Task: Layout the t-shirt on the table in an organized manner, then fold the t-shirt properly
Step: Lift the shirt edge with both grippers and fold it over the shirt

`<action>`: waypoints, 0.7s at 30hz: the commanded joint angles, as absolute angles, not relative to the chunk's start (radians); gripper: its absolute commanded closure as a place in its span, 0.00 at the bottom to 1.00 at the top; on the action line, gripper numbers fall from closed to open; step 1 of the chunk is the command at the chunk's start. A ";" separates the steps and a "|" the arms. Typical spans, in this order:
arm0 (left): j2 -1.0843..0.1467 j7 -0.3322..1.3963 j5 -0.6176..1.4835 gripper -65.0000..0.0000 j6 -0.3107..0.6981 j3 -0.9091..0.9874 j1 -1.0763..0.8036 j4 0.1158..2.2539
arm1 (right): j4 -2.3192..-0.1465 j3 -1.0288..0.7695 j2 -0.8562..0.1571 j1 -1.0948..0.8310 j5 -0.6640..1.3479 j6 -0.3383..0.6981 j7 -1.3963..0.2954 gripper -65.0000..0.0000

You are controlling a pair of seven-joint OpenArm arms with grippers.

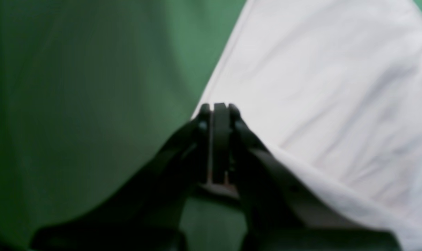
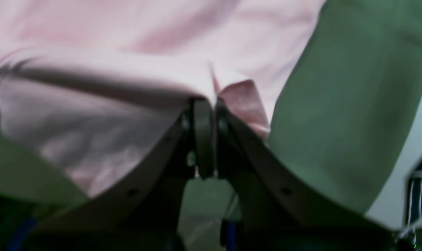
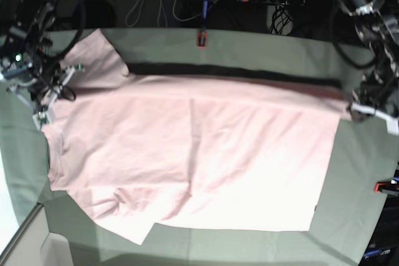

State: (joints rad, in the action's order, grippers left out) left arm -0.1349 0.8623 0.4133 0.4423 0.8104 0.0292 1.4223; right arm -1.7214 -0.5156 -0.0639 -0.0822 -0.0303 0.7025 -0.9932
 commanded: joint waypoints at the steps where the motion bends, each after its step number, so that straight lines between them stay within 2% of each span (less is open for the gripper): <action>1: -0.150 0.843 0.426 1.00 0.446 0.814 0.048 1.442 | -1.733 -0.518 -0.085 -0.064 -0.027 0.698 -0.980 1.00; 21: -0.163 0.834 0.424 1.00 0.437 0.773 0.170 1.339 | -1.564 -0.476 -0.105 0.139 -0.027 0.698 -0.977 1.00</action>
